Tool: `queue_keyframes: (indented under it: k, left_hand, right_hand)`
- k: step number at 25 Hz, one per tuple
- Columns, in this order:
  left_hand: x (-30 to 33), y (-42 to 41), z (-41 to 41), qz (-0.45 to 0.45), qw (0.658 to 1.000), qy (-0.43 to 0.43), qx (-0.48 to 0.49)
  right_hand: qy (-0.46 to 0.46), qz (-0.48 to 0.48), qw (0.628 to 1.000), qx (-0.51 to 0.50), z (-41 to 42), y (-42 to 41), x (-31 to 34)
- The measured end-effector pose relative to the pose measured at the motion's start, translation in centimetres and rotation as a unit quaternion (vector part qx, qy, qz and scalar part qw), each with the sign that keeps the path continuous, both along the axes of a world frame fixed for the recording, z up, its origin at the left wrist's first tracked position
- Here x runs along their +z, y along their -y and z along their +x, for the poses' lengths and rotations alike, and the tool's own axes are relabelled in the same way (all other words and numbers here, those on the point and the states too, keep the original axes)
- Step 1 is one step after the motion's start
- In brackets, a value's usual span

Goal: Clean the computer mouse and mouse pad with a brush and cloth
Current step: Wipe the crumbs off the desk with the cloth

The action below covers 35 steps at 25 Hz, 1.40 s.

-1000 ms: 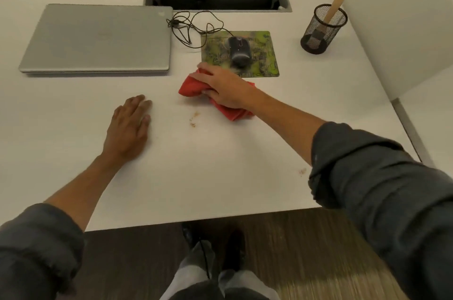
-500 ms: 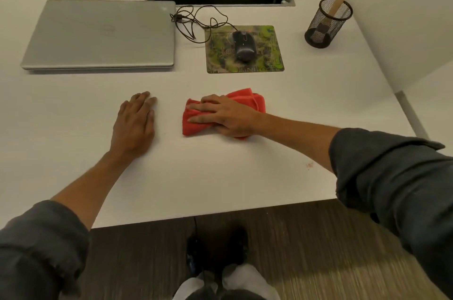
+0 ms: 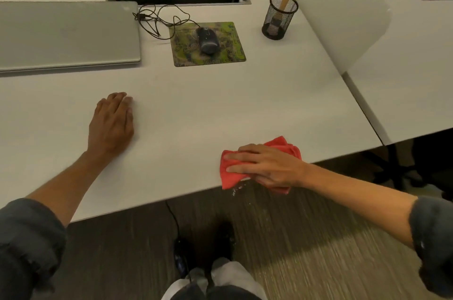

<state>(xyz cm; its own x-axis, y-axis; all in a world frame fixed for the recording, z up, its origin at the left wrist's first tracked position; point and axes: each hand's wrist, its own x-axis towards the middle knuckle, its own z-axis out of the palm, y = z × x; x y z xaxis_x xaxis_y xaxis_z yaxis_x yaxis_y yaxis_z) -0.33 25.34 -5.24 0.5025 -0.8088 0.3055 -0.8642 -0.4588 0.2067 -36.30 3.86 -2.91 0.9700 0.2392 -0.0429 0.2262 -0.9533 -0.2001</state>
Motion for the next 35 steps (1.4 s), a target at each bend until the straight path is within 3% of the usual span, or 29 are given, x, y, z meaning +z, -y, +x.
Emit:
queue_keyframes:
  k: [3,6,11,18,20,23,25,27,35]
  left_hand:
    - [0.0,0.1,-0.3,-0.004,1.000,0.004,0.000]
    - [0.0,-0.1,-0.3,-0.013,1.000,0.002,0.001]
    - [0.0,0.0,-0.1,-0.018,1.000,0.007,-0.006]
    - [0.6,0.3,-0.6,0.026,0.999,-0.009,-0.037]
    - [0.9,0.7,-1.3,0.030,0.999,-0.017,-0.041]
    - [1.1,2.0,-3.9,0.028,0.998,-0.042,-0.048]
    - [1.3,3.6,-5.7,0.030,0.996,-0.060,-0.062]
    - [1.5,5.6,-6.9,0.037,0.994,-0.078,-0.068]
    - [1.6,12.7,-6.9,0.086,0.991,-0.104,-0.024]
  right_hand:
    - [0.055,-0.031,0.976,-0.208,-0.5,7.3,2.2]
    - [0.009,-0.043,0.947,-0.317,-0.6,12.2,2.1]
    - [0.012,-0.007,0.963,-0.271,-1.8,5.8,-0.9]
    - [0.039,0.061,0.968,-0.241,-4.6,-4.9,0.4]
    - [0.083,0.170,0.924,-0.331,-3.6,-5.6,1.8]
    - [0.174,0.320,0.798,-0.480,-1.3,-3.6,4.1]
    - [0.204,0.363,0.729,-0.543,-0.1,-0.4,5.2]
    - [0.196,0.377,0.695,-0.580,0.6,3.4,5.8]
    - [0.137,0.215,0.766,-0.590,4.4,17.6,4.7]
